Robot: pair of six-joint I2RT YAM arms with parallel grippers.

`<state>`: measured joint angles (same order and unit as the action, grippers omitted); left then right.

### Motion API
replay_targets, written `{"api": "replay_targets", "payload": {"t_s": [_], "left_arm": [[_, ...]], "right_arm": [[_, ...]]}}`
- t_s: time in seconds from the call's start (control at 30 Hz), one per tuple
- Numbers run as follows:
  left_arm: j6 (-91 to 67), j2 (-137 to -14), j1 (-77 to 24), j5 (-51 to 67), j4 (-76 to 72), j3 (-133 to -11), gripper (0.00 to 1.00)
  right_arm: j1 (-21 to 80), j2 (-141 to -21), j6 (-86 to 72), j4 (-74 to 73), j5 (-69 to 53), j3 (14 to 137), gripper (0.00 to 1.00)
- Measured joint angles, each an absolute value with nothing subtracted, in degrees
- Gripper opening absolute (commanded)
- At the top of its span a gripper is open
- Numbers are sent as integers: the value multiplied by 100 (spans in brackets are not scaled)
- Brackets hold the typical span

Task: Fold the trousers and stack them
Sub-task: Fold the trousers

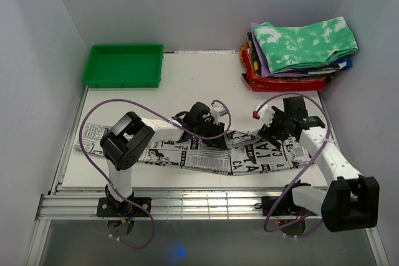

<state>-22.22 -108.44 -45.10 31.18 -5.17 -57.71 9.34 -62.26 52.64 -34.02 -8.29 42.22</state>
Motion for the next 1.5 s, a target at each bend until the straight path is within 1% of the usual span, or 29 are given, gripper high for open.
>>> {"api": "replay_targets", "payload": {"t_s": [0.07, 0.17, 0.2, 0.3, 0.4, 0.53, 0.63, 0.7, 0.83, 1.0, 1.03, 1.07, 1.1, 1.13, 1.33, 1.5], "left_arm": [[-2115, -10842, -4545, 3039, -521, -5771, 47], [-2005, -10842, -4576, 2963, -519, -5778, 47], [-1973, -10842, -4591, 2928, -517, -5782, 47], [-1905, -10836, -4635, 2827, -519, -5787, 47], [-1883, -10820, -4668, 2746, -517, -5787, 47], [-1881, -10805, -4692, 2674, -510, -5784, 47], [-1881, -10796, -4703, 2637, -499, -5784, 47], [-1883, -10794, -4707, 2628, -495, -5784, 47], [-1890, -10790, -4709, 2613, -489, -5782, 47], [-1892, -10790, -4709, 2606, -482, -5782, 46], [-1892, -10790, -4709, 2604, -482, -5782, 46], [-1892, -10790, -4709, 2602, -484, -5782, 46], [-1892, -10790, -4709, 2598, -482, -5782, 46], [-1892, -10790, -4711, 2587, -486, -5784, 45], [-1892, -10796, -4711, 2515, -499, -5791, 44], [-1938, -10807, -4711, 2429, -528, -5802, 43]], "right_arm": [[858, -6681, 5325, -3592, -1173, 4541, 79], [843, -7260, 5336, -3844, -1778, 4956, 72], [851, -7448, 5293, -3975, -1968, 5124, 67], [926, -7961, 5013, -4176, -2434, 5690, 60], [1079, -8226, 4617, -4189, -2722, 6042, 56], [1559, -8326, 4156, -4198, -2827, 6101, 56], [1905, -8399, 3962, -4112, -2781, 6040, 57], [2082, -8449, 3889, -4012, -2648, 5916, 60], [2178, -8611, 3780, -3743, -2161, 5736, 62], [2206, -8858, 3715, -3343, -1546, 5734, 60], [2217, -8888, 3695, -3295, -1468, 5734, 57], [2226, -8903, 3680, -3264, -1424, 5734, 36], [2228, -8910, 3704, -3247, -1404, 5741, 21], [2231, -8910, 3691, -3242, -1396, 5756, 8], [2239, -8868, 3739, -3365, -1409, 5865, 8], [2167, -8586, 3857, -3621, -1483, 5964, 8]]}}
